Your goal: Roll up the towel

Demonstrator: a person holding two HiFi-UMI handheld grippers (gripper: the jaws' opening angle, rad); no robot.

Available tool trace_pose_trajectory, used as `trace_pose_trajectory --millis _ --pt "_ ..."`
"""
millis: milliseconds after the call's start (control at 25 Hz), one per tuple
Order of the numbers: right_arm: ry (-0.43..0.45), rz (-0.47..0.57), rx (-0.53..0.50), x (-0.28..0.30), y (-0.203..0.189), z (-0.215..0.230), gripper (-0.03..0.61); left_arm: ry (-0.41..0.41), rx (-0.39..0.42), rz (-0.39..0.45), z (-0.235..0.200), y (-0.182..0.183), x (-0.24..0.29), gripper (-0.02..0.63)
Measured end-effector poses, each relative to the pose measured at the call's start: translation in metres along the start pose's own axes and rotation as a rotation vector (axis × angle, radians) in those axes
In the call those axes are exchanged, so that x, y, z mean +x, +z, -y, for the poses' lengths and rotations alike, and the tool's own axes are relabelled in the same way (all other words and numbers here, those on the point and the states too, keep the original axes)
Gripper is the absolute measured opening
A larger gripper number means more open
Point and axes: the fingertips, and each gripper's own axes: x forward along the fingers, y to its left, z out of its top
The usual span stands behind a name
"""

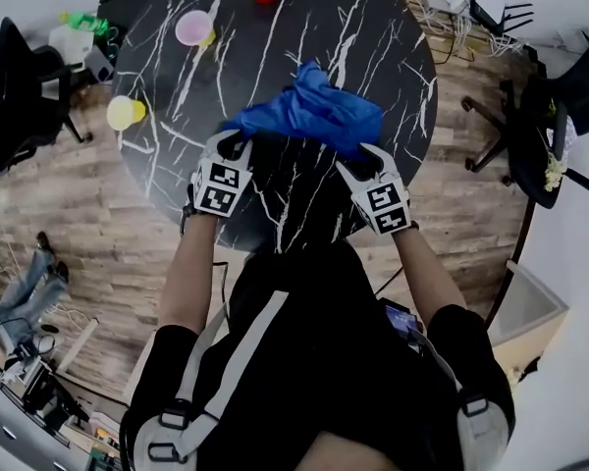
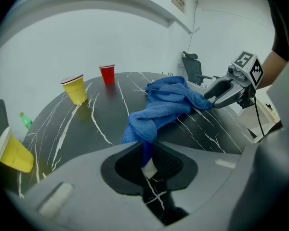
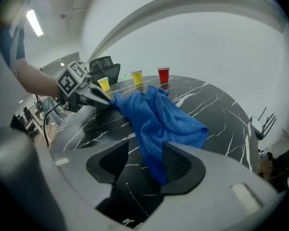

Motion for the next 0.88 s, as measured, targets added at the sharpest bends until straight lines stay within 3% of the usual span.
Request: trace_pose_trajectory --millis 200,360,400,880 --pt "-0.028 -0.051 -0.011 0.012 -0.011 0.008 0.19 0.008 0.024 -0.011 0.002 0.0 0.0 0.052" --pt "-0.092 -0.08 0.006 0.011 -0.01 0.021 0.043 0.014 0.029 -0.022 0.0 -0.003 -0.001 0.048" --pt "-0.104 -0.084 0.011 0.009 -0.011 0.024 0.032 0.022 0.035 -0.027 -0.002 -0.004 -0.002 0.047" --pt "-0.256 -0.092 -0.011 -0.032 -0.028 0.064 0.025 0.095 0.075 -0.087 -0.028 -0.034 -0.027 0.038"
